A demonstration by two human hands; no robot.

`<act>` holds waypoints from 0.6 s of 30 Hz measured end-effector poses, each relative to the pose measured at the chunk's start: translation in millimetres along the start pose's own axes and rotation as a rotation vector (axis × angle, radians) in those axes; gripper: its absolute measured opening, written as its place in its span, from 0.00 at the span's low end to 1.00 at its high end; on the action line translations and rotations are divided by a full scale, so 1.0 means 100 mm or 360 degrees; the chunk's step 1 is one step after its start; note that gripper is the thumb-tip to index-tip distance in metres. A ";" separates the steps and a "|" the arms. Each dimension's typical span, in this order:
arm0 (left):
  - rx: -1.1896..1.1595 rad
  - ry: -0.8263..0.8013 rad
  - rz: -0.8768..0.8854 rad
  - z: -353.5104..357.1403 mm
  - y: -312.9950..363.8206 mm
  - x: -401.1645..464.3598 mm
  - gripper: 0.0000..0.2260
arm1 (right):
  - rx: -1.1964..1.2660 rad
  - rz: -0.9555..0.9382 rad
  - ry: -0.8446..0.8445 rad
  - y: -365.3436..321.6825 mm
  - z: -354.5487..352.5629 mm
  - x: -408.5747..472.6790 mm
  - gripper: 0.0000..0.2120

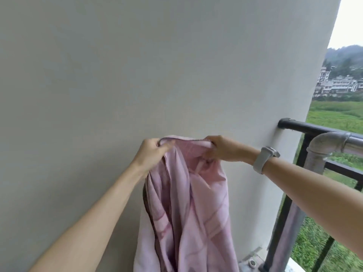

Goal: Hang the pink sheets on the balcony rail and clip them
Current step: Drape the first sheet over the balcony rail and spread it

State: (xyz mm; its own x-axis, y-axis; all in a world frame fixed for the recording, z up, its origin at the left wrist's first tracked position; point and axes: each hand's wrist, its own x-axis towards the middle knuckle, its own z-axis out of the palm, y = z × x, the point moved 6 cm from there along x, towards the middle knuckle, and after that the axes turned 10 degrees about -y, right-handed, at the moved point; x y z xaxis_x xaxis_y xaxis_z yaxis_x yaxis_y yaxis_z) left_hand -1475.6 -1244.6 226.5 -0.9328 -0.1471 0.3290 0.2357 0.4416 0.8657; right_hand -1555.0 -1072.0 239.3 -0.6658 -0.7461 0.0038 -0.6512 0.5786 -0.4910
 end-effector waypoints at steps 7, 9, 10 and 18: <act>-0.0165 -0.0150 0.0062 0.17 0.26 0.13 0.13 | 0.0542 -0.0235 -0.0309 -0.23 0.56 -0.11 0.13; -0.0230 -0.0188 0.0041 0.19 0.28 0.11 0.09 | 0.0677 -0.0202 -0.0190 -0.24 0.51 -0.09 0.06; -0.0241 -0.0185 0.0048 0.15 0.29 0.10 0.08 | 0.0763 -0.0184 -0.0173 -0.23 0.46 -0.07 0.05; 0.0188 -0.0206 0.0049 -0.22 0.30 0.13 0.06 | 0.0337 0.0050 -0.0154 -0.18 -0.36 0.15 0.10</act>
State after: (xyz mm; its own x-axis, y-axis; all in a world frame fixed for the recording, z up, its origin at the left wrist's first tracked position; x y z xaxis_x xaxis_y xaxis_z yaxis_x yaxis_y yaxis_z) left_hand -1474.5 -1252.5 264.8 -0.9547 -0.0201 0.2968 0.2382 0.5463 0.8030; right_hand -1566.5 -1081.7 279.5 -0.6398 -0.7629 -0.0929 -0.5330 0.5276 -0.6615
